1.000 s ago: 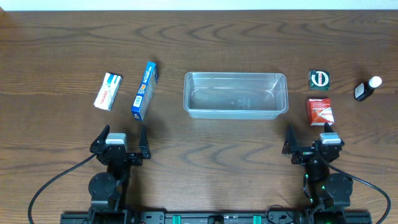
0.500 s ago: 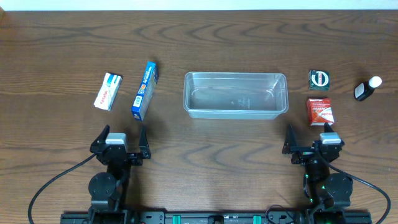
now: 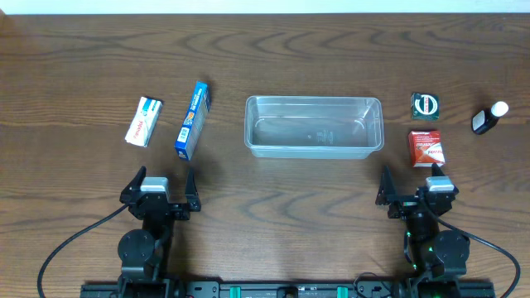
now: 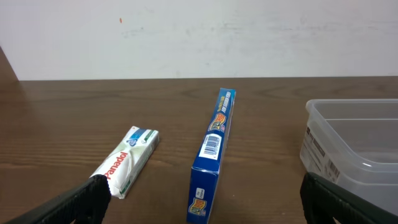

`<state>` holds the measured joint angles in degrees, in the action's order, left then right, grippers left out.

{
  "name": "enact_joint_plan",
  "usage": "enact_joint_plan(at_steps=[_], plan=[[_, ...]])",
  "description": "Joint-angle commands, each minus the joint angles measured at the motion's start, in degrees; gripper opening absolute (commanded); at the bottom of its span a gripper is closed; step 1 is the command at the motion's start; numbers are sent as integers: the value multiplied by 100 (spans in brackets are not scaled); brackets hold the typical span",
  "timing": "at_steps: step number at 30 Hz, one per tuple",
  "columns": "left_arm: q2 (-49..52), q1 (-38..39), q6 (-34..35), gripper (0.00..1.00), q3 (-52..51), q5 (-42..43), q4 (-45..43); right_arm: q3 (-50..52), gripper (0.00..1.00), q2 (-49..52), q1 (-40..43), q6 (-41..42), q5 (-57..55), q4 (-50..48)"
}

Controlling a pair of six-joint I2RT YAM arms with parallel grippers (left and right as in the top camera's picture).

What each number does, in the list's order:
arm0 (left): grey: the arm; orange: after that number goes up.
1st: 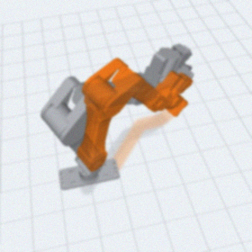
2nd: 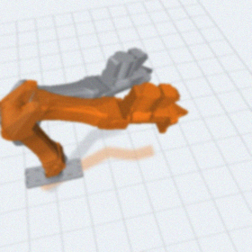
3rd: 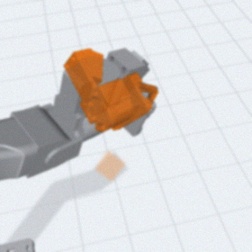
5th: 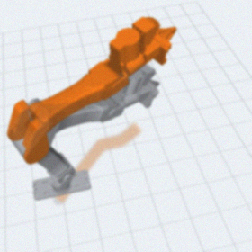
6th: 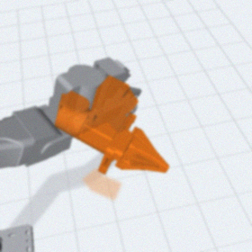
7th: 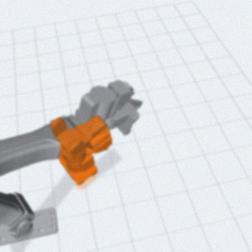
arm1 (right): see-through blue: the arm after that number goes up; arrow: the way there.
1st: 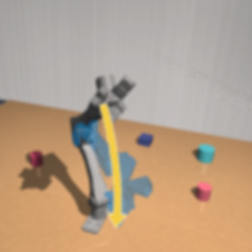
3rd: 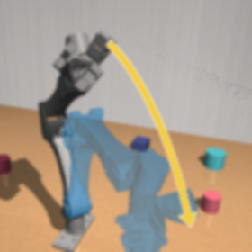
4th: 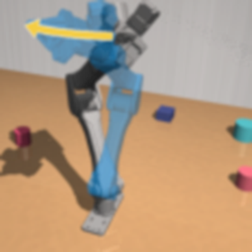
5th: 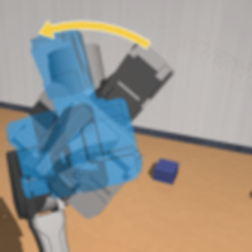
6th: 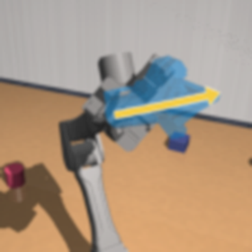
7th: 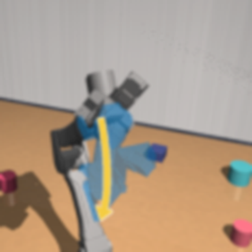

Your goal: Pack container

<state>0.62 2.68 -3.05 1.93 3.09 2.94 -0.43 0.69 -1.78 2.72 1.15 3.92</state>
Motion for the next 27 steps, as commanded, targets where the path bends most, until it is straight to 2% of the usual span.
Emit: enact_joint_plan(at_steps=[1, 13, 15, 19, 24, 27], plan=[[-33, 13, -55, 98, -168, 118, 76, 11, 99, 7, 44, -66, 39, 20], [-33, 13, -63, 98, -168, 118, -20, 11, 99, 7, 44, -66, 39, 20], [-33, 13, -282, 98, -168, -57, -153, 11, 99, 7, 44, -66, 39, 20], [-33, 13, -229, 98, -92, 636, -925, 11, 99, 7, 44, -66, 39, 20], [295, 13, -208, 98, 599, 848, -796, 11, 99, 7, 44, -66, 39, 20], [1084, 15, -210, 98, 1488, 848, -356, 11, 99, 7, 44, -66, 39, 20]])
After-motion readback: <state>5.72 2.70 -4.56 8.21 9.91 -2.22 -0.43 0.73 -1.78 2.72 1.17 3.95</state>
